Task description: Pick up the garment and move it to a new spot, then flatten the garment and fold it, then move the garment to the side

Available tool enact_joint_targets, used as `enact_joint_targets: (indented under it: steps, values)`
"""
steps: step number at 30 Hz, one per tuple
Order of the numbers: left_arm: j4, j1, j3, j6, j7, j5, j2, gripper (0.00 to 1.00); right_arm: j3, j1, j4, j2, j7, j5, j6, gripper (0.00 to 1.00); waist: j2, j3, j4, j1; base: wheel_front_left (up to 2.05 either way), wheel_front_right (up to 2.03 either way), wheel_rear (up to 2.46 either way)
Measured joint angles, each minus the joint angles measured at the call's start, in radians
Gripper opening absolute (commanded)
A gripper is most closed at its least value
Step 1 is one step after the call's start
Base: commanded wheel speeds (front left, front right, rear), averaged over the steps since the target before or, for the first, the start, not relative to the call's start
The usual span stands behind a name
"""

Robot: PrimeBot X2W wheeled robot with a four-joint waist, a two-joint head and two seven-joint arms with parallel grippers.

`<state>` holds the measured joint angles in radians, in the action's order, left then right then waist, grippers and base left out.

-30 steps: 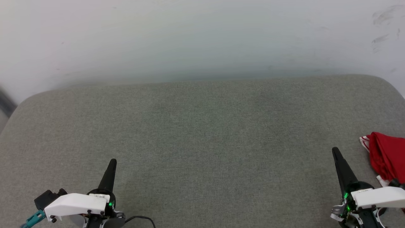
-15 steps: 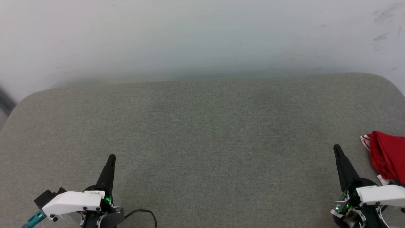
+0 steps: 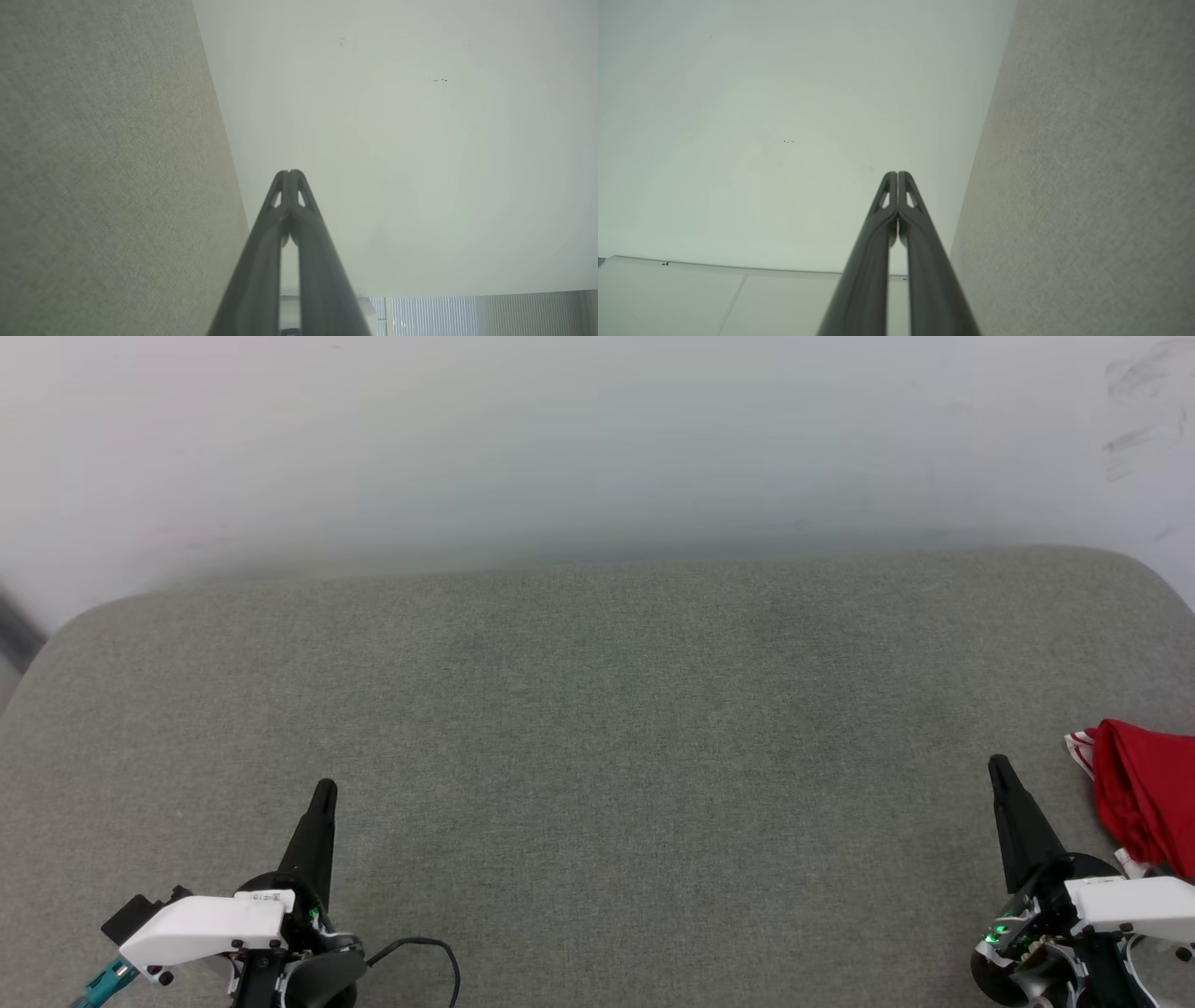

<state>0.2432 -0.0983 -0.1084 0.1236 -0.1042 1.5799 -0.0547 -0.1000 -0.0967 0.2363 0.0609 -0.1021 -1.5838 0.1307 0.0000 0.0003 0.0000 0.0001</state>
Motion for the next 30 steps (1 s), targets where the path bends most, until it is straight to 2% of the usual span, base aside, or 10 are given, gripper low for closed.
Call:
enact_joint_targets:
  steps: [6,30]
  values:
    - [0.003,-0.006,-0.007,0.006,-0.011,0.031,0.004,0.00,-0.004,-0.004,0.010,-0.001,-0.001,-0.036,0.000,0.00,0.0000,0.003,0.000,0.0000,0.00,0.00,0.00]
    - [0.003,-0.008,-0.008,0.007,-0.011,0.032,0.005,0.00,-0.007,-0.007,0.010,-0.003,-0.004,-0.036,0.000,0.00,0.0000,0.003,0.000,-0.0001,0.00,0.00,0.00]
